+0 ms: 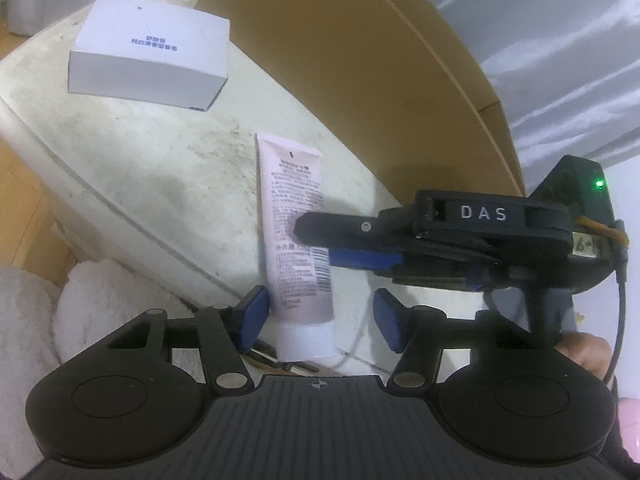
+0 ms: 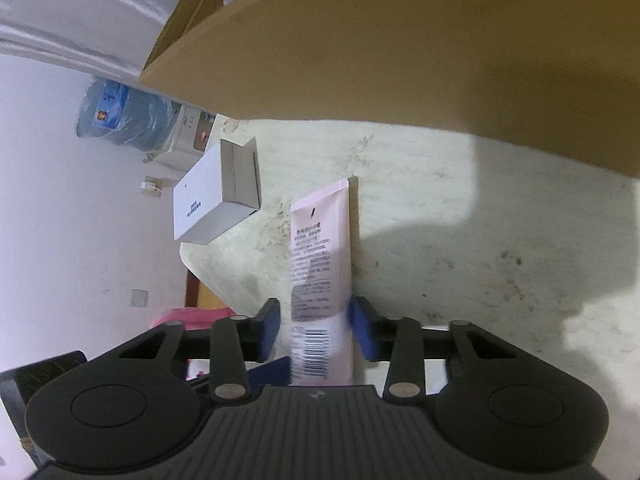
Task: Organize objects
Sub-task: 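Close the right gripper around the tube's middle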
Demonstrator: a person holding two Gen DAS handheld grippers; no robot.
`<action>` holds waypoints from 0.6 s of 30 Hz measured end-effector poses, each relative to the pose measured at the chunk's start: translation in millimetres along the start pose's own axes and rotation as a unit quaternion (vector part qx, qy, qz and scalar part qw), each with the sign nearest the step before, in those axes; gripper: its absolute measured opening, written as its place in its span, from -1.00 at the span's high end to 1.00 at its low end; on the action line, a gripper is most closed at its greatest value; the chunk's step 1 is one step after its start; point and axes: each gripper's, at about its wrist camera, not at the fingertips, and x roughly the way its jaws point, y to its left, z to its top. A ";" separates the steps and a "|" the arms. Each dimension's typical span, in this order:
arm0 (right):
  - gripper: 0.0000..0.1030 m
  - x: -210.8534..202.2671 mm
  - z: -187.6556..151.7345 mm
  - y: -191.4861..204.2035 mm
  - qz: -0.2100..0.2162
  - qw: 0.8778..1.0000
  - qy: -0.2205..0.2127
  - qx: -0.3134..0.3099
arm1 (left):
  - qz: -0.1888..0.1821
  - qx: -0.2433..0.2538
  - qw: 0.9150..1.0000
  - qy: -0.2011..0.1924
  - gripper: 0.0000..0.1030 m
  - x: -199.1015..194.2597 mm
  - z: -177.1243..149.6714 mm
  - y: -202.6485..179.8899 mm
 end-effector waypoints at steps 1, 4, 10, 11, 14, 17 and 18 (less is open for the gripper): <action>0.42 2.9 1.0 -1.5 0.008 1.000 0.003 0.005 | 0.005 0.002 1.000 -0.001 -0.12 1.3 0.3 0.6; 0.43 9.3 1.6 -3.9 0.026 0.999 0.009 0.017 | 0.000 -0.006 1.000 -0.004 -0.12 1.0 1.3 5.0; 0.42 17.5 1.4 -0.5 0.039 0.999 0.006 0.017 | 0.009 0.001 1.000 -0.011 -0.08 -0.8 1.7 3.8; 0.41 19.6 1.4 0.6 0.041 0.999 0.005 0.016 | 0.011 0.004 1.000 -0.011 -0.08 -0.7 1.7 3.1; 0.40 24.4 0.3 0.3 0.051 0.998 0.002 0.020 | 0.011 0.003 1.000 -0.011 -0.08 1.4 1.8 3.1; 0.38 27.3 -0.3 -1.3 0.059 0.998 -0.002 0.023 | 0.005 -0.004 1.000 -0.013 -0.08 1.4 2.3 4.7; 0.38 28.5 -1.1 -2.1 0.061 0.998 -0.003 0.023 | 0.007 -0.001 1.000 -0.012 -0.06 -0.3 2.4 4.7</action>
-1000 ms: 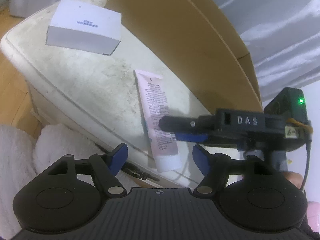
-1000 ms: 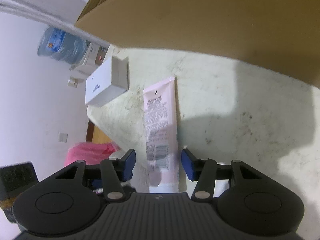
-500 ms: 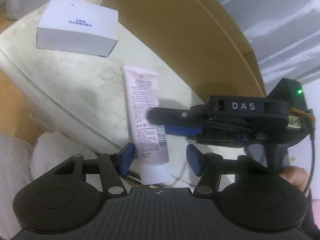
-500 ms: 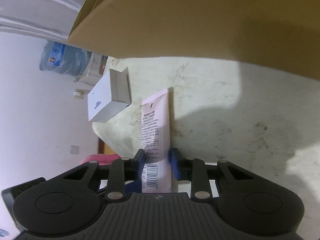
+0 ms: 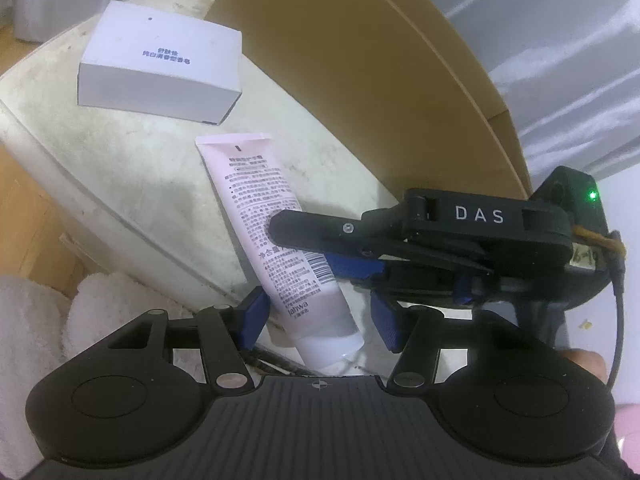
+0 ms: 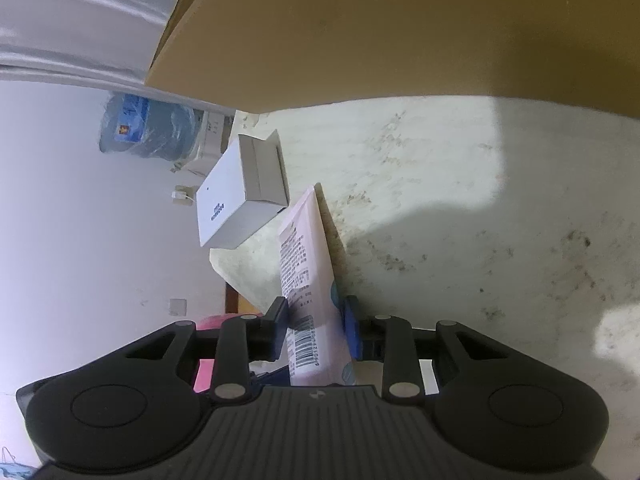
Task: Organize objects
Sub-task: 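Close the right gripper around the tube's middle, then lift the tube upright with the right gripper off the cabinet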
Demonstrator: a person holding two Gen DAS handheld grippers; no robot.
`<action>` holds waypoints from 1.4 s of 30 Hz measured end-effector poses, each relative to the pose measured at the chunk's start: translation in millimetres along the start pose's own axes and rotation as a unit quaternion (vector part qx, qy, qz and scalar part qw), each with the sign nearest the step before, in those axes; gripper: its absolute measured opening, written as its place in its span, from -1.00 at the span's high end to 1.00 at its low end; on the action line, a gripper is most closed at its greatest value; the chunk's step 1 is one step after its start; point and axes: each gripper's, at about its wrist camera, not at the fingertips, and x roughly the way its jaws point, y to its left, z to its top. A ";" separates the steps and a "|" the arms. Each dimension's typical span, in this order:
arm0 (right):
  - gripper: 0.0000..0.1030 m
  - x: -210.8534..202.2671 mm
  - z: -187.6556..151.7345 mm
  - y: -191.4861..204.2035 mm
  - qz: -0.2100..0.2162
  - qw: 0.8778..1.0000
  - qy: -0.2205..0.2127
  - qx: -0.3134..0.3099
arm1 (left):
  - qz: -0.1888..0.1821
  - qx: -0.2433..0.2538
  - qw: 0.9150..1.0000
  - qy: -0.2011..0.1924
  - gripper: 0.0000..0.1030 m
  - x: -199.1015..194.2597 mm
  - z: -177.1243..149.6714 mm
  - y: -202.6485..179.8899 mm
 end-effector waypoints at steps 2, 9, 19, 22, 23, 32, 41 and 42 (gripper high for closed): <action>0.36 1.0 -1.7 -2.8 0.005 1.000 -0.001 0.005 | 0.005 0.009 1.000 0.003 -0.05 1.3 -2.3 -3.0; 0.35 -10.4 -19.4 -31.9 0.035 0.998 0.021 0.042 | -0.016 0.017 0.999 0.025 0.00 3.1 -24.9 -7.8; 0.40 -15.9 -29.7 -53.8 0.060 0.995 0.037 0.068 | -0.015 0.012 0.999 0.051 -0.01 23.2 -29.6 -8.9; 0.40 -17.3 -29.0 -55.9 0.062 0.995 0.041 0.067 | -0.016 0.015 0.999 0.048 0.07 27.3 -30.3 -12.2; 0.40 -19.8 -29.5 -58.0 0.061 0.995 0.040 0.066 | -0.015 0.016 0.999 0.047 0.10 27.5 -31.0 -12.3; 0.34 -18.2 -32.5 -48.3 0.042 0.998 0.029 0.032 | -0.002 0.027 0.999 0.041 0.10 23.9 -35.3 -11.9; 0.31 -18.6 -39.1 -49.1 0.043 0.999 0.016 0.012 | 0.017 0.047 0.998 0.030 0.10 20.3 -39.2 -15.3; 0.31 -18.4 -39.5 -49.7 0.045 0.999 0.016 0.013 | 0.017 0.048 0.998 0.029 0.10 19.3 -39.3 -15.3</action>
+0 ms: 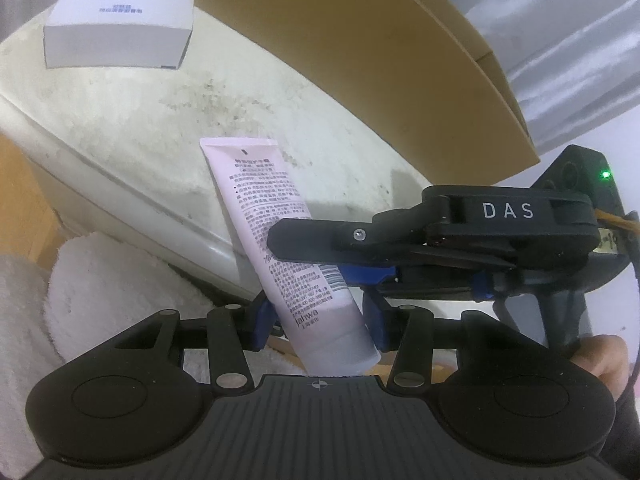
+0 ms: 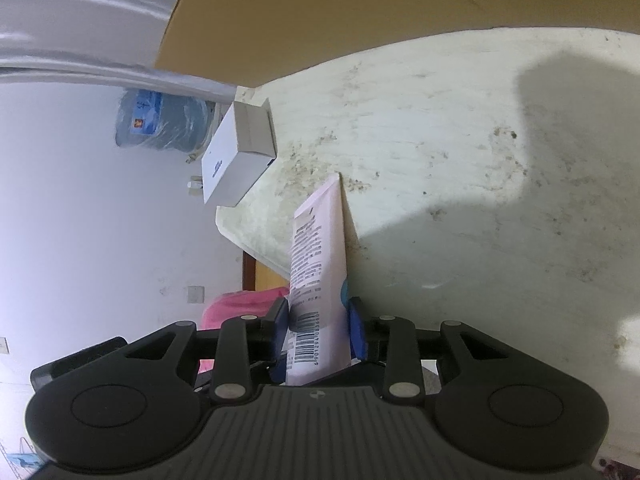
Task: Organize objects
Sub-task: 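Lift the tube upright with the right gripper off the cabinet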
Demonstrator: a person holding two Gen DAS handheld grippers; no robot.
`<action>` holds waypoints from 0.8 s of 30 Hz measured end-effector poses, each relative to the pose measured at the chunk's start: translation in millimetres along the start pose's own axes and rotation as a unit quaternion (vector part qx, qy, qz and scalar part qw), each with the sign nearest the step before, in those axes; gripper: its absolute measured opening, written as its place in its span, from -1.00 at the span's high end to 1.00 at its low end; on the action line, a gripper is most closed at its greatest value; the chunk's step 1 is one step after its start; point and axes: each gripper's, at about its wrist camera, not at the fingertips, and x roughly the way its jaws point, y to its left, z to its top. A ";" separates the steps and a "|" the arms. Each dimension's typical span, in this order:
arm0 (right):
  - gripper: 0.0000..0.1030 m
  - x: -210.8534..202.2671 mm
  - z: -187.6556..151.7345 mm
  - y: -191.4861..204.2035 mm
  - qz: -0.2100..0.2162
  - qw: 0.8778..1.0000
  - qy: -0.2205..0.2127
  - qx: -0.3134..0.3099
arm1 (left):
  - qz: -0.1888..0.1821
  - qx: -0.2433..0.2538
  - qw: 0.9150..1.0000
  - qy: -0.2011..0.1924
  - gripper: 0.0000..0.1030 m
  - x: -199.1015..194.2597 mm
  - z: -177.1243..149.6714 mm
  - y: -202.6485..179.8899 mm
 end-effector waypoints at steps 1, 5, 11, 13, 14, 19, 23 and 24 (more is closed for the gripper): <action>0.31 0.1 -0.3 0.0 0.002 1.000 0.000 0.000 | 0.001 0.001 1.000 -0.002 0.10 -1.0 -0.1 -0.2; 0.31 -0.3 -0.9 1.5 0.016 1.000 -0.008 -0.005 | 0.007 0.011 1.000 -0.012 0.10 -6.8 0.8 -3.4; 0.31 -8.0 -1.7 5.8 0.030 0.999 -0.020 -0.011 | 0.009 0.019 0.999 -0.026 0.10 -14.4 3.9 -8.7; 0.31 -10.6 -1.5 6.5 0.037 0.999 -0.023 -0.011 | 0.010 0.024 0.999 -0.031 0.10 -17.5 5.3 -10.9; 0.31 -11.5 -1.4 7.0 0.040 0.999 -0.025 -0.011 | 0.010 0.025 0.999 -0.033 0.10 -18.8 5.8 -12.0; 0.31 -19.1 -1.4 11.1 0.055 0.998 -0.034 -0.018 | 0.011 0.031 0.998 -0.047 0.10 -25.7 8.6 -17.2; 0.30 -24.4 -1.9 17.0 0.061 0.997 -0.042 -0.028 | 0.014 0.040 0.998 -0.056 0.10 -30.2 10.3 -23.6; 0.30 -25.8 -1.9 18.6 0.063 0.997 -0.045 -0.030 | 0.014 0.043 0.997 -0.059 0.10 -31.4 10.7 -25.4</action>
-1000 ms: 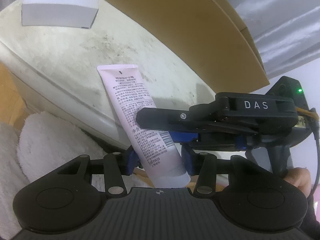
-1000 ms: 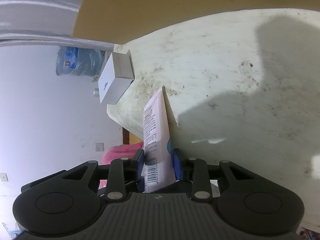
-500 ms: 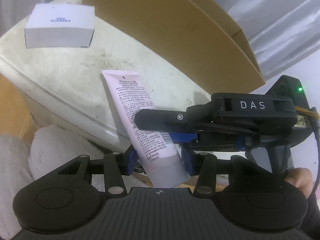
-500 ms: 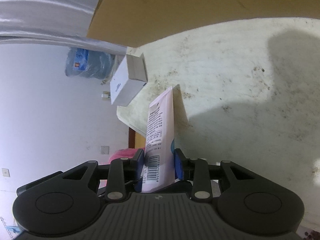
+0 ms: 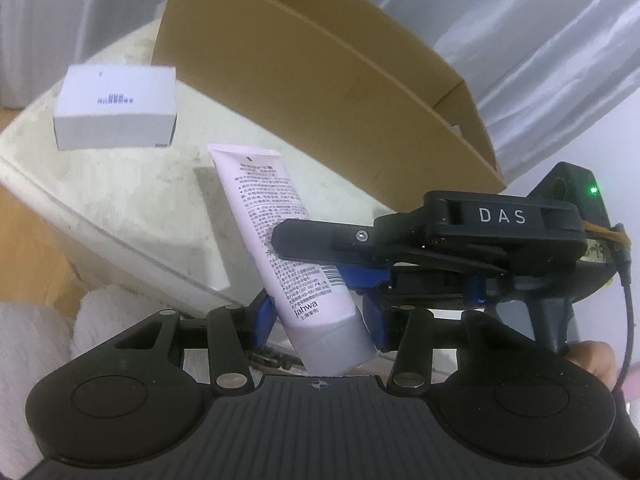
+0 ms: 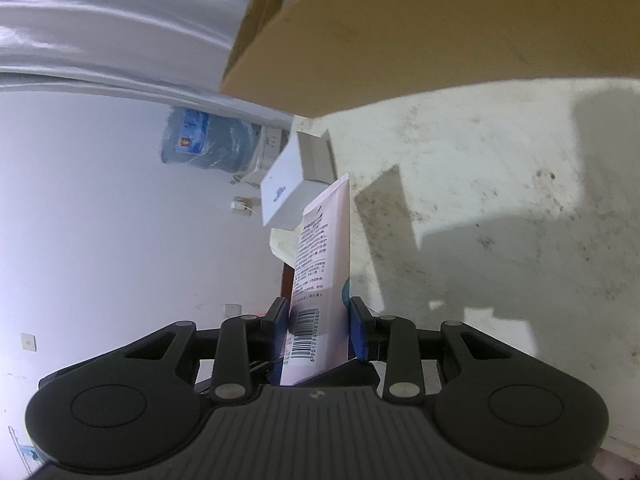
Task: Organize objects
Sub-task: 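Lift the tube upright with the right gripper off the cabinet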
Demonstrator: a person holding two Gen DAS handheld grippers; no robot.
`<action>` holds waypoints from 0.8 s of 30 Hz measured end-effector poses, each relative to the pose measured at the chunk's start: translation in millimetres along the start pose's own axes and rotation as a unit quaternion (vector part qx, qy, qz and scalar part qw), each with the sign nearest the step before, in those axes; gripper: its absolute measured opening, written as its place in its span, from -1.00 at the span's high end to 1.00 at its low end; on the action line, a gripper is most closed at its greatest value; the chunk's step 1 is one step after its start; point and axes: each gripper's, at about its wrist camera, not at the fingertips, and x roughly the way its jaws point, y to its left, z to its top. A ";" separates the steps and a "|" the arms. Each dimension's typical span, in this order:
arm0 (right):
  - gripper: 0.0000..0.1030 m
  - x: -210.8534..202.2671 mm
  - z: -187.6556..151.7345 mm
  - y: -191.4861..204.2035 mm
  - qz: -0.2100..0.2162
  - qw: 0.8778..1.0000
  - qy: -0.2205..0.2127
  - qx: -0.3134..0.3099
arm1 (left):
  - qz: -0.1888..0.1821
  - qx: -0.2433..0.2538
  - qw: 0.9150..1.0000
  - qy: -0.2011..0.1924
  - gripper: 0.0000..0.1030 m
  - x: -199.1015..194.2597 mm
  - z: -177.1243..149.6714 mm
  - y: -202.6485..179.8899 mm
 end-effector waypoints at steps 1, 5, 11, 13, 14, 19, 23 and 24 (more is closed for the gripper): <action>0.30 -1.5 0.1 1.8 0.002 1.000 -0.003 -0.003 | 0.001 0.003 1.000 -0.003 0.10 -1.6 0.5 -1.9; 0.30 -8.7 0.2 10.0 0.008 1.000 -0.013 -0.019 | 0.001 0.015 1.000 -0.013 0.10 -7.6 4.1 -8.5; 0.30 -19.7 0.8 24.3 0.016 0.998 -0.028 -0.051 | 0.004 0.031 0.999 -0.029 0.10 -21.4 7.1 -15.4; 0.30 -22.4 0.4 29.4 0.019 0.998 -0.032 -0.060 | 0.004 0.036 0.999 -0.035 0.10 -24.8 8.6 -18.6; 0.30 -24.1 -0.1 31.3 0.020 0.997 -0.035 -0.063 | 0.005 0.038 0.999 -0.037 0.10 -25.9 9.3 -19.8; 0.30 -30.1 0.4 38.9 0.030 0.996 -0.044 -0.071 | 0.009 0.052 0.997 -0.049 0.10 -32.5 13.0 -26.7; 0.30 -34.5 0.3 43.7 0.034 0.995 -0.049 -0.075 | 0.009 0.058 0.997 -0.055 0.10 -36.9 14.9 -30.6; 0.30 -35.4 0.6 44.8 0.035 0.995 -0.050 -0.077 | 0.009 0.059 0.997 -0.056 0.10 -37.7 15.2 -31.8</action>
